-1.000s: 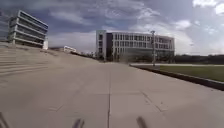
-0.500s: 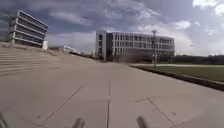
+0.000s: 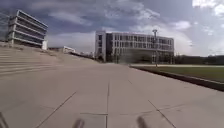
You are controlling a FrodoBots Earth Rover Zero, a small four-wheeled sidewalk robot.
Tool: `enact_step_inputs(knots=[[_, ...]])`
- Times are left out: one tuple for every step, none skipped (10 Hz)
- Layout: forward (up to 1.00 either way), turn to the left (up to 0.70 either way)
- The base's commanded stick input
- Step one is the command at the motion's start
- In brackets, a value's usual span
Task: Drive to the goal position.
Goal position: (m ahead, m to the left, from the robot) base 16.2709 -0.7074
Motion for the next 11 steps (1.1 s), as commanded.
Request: enact_step_inputs(knots=[[0.70,0.02],[0.70,0.01],[0.70,0.00],[0.70,0.00],[0.70,0.02],[0.70,0.02],[0.70,0.02],[0.70,0.02],[0.70,0.02],[0.70,0.02],[0.70,0.02]])
